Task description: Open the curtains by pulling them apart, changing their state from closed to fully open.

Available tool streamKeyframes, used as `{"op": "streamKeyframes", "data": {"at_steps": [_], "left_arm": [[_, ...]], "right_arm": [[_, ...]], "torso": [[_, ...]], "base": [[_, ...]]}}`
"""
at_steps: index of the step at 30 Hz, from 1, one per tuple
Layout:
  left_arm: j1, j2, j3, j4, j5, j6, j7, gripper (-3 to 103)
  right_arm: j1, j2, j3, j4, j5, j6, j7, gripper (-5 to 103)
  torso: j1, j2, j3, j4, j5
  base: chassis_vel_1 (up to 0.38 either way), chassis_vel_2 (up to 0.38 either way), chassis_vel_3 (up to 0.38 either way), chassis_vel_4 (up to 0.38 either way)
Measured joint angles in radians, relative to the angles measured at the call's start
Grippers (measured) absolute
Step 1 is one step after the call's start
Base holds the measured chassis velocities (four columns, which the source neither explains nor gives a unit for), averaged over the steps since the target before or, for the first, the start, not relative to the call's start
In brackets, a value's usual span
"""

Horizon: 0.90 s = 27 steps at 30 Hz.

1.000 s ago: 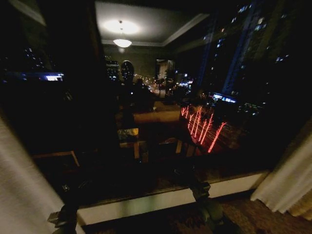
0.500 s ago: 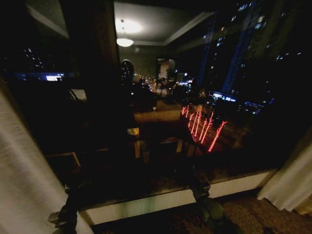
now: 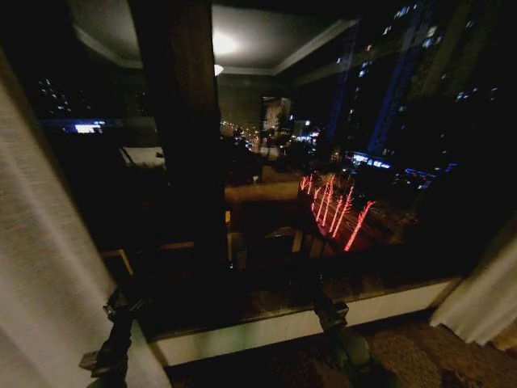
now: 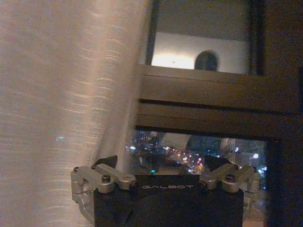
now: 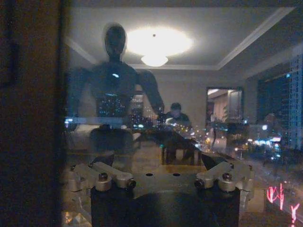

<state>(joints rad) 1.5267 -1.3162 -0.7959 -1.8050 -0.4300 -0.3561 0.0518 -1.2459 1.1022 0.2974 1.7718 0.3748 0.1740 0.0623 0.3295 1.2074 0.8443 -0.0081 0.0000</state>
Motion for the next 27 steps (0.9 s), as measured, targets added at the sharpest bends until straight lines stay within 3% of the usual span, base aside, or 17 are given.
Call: {"op": "streamKeyframes", "data": {"at_steps": [6, 12, 27], "left_arm": [[0.000, 0.000, -0.001, 0.000, 0.000, 0.000, -0.001, 100], [0.000, 0.000, 0.000, 0.000, 0.000, 0.000, -0.001, 100], [0.000, 0.000, 0.000, 0.000, 0.000, 0.000, 0.000, 100]], "right_arm": [[0.000, 0.000, 0.000, 0.000, 0.000, 0.000, 0.000, 100], [0.000, 0.000, 0.000, 0.000, 0.000, 0.000, 0.000, 100], [0.000, 0.000, 0.000, 0.000, 0.000, 0.000, 0.000, 100]], "torso": [[0.000, 0.001, 0.000, 0.0005, -0.0009], [0.000, 0.000, 0.000, 0.0000, 0.0006], [0.000, 0.000, 0.000, 0.0000, 0.0002]], "base": [[0.211, 0.097, -0.193, -0.096], [-0.008, 0.015, -0.011, -0.019], [-0.012, -0.004, 0.021, 0.006]]}}
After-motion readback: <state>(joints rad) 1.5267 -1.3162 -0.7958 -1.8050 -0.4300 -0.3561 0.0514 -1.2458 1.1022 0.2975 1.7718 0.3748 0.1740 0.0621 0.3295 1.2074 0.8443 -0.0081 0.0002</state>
